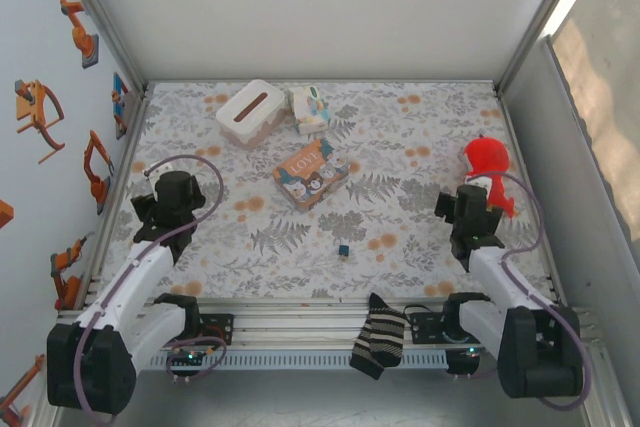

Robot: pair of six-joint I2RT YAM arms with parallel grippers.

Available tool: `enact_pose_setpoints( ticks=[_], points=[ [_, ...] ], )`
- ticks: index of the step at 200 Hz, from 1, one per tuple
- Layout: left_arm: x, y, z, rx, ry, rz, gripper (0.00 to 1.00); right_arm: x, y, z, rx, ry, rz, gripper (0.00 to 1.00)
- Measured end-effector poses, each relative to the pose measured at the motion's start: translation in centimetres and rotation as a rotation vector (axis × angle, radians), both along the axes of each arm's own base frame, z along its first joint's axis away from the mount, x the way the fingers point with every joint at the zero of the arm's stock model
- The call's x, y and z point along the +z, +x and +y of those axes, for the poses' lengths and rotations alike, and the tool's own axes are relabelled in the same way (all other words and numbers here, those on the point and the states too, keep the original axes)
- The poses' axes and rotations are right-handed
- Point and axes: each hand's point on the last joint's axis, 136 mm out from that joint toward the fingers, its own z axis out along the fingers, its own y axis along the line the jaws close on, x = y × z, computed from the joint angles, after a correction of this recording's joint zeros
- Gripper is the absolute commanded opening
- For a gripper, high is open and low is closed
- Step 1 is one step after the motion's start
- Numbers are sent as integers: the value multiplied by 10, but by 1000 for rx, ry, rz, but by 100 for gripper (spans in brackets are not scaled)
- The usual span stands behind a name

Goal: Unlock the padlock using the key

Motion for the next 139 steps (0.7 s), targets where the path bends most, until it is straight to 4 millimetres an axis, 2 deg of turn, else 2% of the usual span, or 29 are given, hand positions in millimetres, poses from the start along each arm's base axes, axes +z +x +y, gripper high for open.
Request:
enact_pose_setpoints(
  ticks=[31, 64, 111, 123, 139],
  points=[
    [-19, 12, 1, -27, -47, -7, 96, 2, 26, 6, 64, 13, -65, 100],
    [-45, 23, -8, -89, -68, 29, 96, -1, 48, 10, 127, 21, -120, 100],
    [-52, 37, -18, -172, -92, -30, 96, -9, 76, 18, 201, 68, -211, 100],
    [-52, 40, -21, -197, -100, -46, 96, -16, 77, 21, 218, 80, -207, 100],
    [-51, 46, -24, -226, -110, -78, 96, -16, 78, 24, 229, 84, -218, 100]
  ],
)
